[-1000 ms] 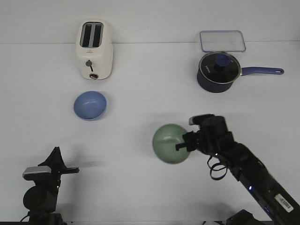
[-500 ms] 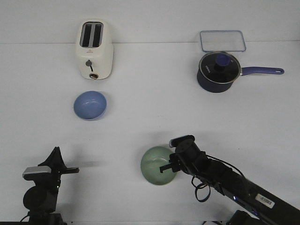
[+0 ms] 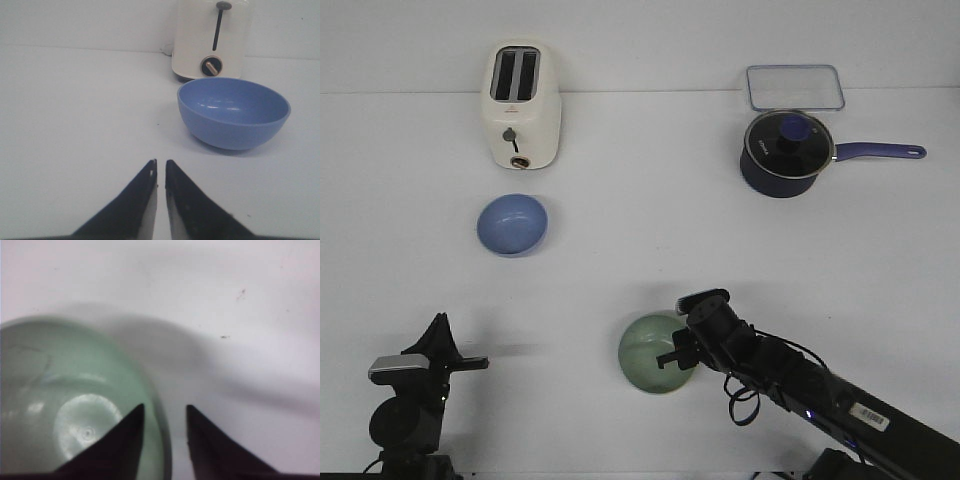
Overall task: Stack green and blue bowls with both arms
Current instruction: 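Release the green bowl and pull the right gripper back, then reach the left gripper forward and grasp the rim of the light blue bowl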
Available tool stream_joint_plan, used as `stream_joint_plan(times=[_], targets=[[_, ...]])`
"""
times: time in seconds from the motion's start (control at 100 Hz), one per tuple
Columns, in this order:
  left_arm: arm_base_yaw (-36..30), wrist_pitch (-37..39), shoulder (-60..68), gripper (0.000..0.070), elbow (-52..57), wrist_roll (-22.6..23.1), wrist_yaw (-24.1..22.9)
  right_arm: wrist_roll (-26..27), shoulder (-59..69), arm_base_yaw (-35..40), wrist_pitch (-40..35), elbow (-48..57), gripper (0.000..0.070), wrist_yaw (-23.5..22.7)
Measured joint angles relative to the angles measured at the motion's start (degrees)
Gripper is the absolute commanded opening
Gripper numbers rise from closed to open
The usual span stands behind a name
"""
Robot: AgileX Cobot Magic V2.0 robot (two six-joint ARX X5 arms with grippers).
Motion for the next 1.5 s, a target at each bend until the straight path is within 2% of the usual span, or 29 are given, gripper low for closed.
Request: stream_joint_plan(times=[0.09, 0.32, 0.51, 0.65, 0.79, 0.9, 1.03, 1.18, 1.32, 1.36, 1.39, 1.5], targets=[[0.0, 0.0, 0.0, 0.0012, 0.0, 0.0, 0.0, -0.4, -0.4, -0.4, 0.5, 0.0, 0.0376, 0.0], [0.0, 0.0, 0.0, 0.0012, 0.0, 0.0, 0.0, -2.6, -13.6, -0.8, 0.7, -0.1, 0.0388, 0.9], [0.0, 0.0, 0.0, 0.0012, 0.0, 0.0, 0.0, -4.6, -29.9, 2.4, -3.4, -0.1, 0.0387, 7.8], [0.0, 0.0, 0.0, 0.0012, 0.0, -0.5, 0.0, -5.9, -40.5, 7.1, -3.2, -2.6, 0.0387, 13.1], [0.0, 0.0, 0.0, 0.0012, 0.0, -5.6, 0.0, -6.6, -46.7, 10.4, -3.8, -7.9, 0.0387, 16.2], [0.0, 0.7, 0.0, 0.0010, 0.0, -9.7, 0.0, -6.8, -49.1, 11.3, -4.6, -10.1, 0.0387, 16.5], [0.0, 1.0, 0.0, 0.0011, 0.6, -17.0, 0.7, -6.9, -49.7, 11.3, -3.9, -10.1, 0.0387, 18.3], [0.0, -5.9, 6.1, 0.0012, 11.0, -20.8, 1.2, -7.0, -49.7, 11.3, -3.9, -10.1, 0.0387, 19.6], [0.0, -16.2, 19.8, 0.0019, 29.4, -18.7, 1.2, -7.3, -49.7, 11.3, -3.8, -10.1, 0.0387, 19.8], [0.0, -20.3, 24.9, 0.0045, 34.8, -17.4, 1.6, -7.4, -49.7, 11.3, -3.8, -10.1, 0.0387, 19.8], [0.0, -23.3, 28.8, 0.0099, 38.7, -16.3, 1.8, -7.5, -49.7, 11.3, -3.8, -10.1, 0.0387, 19.8], [0.0, -32.1, 42.1, 0.0402, 50.7, -13.3, 2.7, -7.9, -49.7, 11.3, -3.8, -10.1, 0.0387, 19.8]])
